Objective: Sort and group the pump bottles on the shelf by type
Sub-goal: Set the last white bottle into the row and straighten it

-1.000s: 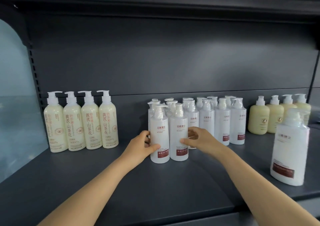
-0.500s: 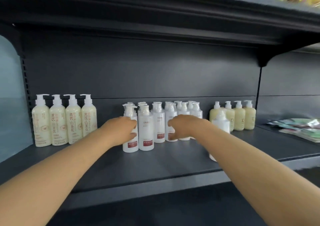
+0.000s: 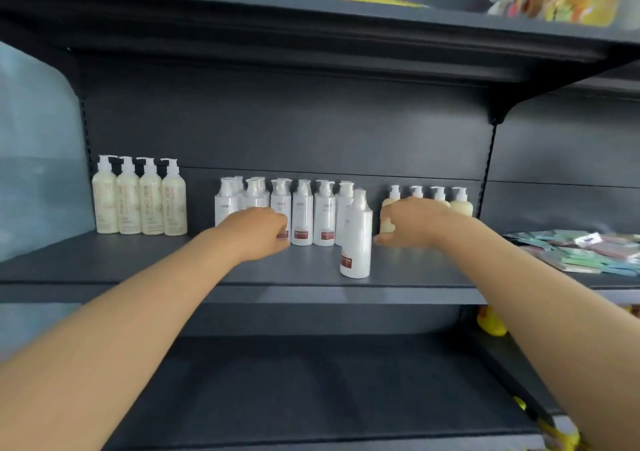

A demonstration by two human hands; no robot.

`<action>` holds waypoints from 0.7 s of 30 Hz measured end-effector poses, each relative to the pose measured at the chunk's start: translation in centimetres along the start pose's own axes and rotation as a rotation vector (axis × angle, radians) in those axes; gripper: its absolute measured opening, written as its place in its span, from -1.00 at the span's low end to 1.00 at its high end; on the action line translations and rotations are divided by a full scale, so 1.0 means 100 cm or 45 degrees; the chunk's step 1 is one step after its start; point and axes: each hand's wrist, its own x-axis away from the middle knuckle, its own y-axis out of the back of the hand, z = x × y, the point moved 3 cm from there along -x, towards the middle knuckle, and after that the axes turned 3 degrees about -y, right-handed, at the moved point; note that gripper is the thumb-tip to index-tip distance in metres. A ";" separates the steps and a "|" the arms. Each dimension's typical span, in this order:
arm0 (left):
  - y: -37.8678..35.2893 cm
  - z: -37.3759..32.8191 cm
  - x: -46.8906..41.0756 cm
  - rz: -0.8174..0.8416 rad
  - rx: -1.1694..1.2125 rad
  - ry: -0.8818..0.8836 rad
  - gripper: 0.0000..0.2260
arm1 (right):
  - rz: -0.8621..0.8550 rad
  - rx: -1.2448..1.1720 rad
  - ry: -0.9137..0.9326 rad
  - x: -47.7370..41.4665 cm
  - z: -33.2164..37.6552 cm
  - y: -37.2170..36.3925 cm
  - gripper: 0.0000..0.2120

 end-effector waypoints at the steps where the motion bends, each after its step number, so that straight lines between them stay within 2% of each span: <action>1: 0.000 -0.007 -0.002 0.006 0.015 -0.005 -0.71 | 0.008 -0.008 -0.026 0.002 -0.007 -0.004 -0.58; 8: -0.019 -0.029 -0.039 0.039 0.015 -0.035 -0.70 | 0.029 -0.233 -0.050 -0.033 -0.033 -0.046 -0.59; 13: -0.050 -0.023 -0.083 0.071 0.031 -0.084 -0.68 | -0.123 -0.503 -0.057 -0.088 -0.028 -0.072 -0.66; 18: -0.083 -0.014 -0.120 0.078 0.089 -0.159 -0.65 | -0.230 -0.757 -0.018 -0.126 -0.016 -0.092 -0.56; 21: -0.095 -0.017 -0.135 0.065 0.145 -0.197 -0.64 | -0.225 -1.056 0.003 -0.133 -0.014 -0.109 -0.53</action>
